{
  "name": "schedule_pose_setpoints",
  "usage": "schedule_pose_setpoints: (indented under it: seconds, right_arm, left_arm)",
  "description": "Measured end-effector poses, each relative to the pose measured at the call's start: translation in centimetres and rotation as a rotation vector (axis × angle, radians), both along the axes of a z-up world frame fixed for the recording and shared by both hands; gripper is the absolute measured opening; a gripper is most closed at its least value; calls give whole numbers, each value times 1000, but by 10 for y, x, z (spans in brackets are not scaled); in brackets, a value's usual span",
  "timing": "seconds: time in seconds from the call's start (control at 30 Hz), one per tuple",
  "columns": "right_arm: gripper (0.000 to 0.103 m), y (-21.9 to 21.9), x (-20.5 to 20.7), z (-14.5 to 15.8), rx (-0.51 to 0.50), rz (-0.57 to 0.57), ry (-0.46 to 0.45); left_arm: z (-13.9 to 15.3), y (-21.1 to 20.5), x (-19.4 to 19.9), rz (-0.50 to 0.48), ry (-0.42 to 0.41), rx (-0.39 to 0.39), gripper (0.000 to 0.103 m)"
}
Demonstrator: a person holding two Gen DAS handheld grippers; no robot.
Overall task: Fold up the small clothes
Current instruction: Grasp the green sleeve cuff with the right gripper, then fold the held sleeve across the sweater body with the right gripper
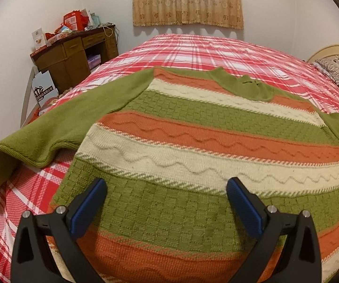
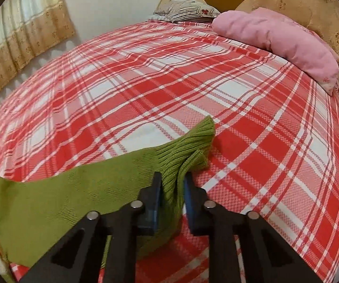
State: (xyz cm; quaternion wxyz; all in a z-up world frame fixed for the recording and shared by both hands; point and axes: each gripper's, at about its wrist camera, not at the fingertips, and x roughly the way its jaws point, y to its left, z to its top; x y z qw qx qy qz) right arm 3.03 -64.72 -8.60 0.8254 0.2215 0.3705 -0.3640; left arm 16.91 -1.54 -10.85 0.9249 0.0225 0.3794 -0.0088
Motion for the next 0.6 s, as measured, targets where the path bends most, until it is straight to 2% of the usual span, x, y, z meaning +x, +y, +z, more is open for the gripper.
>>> schedule_pose_setpoints:
  seconds: [0.1,0.3,0.37,0.6]
  right_arm:
    - [14,-1,-14,14,62,-25,-94]
    - [14,26,-26,84,-56,12,-196]
    - [14,42,-25,106,-71,46,-234]
    - [14,123,3,136,-4,227,-312]
  left_arm:
    - [0,1,1,-2,-2,-10,103]
    - [0,2,2,-4,-3,-17,103]
    - [0,3,1,-4,-3,-16,103]
    - [1,4,1,-14,13,-17,103]
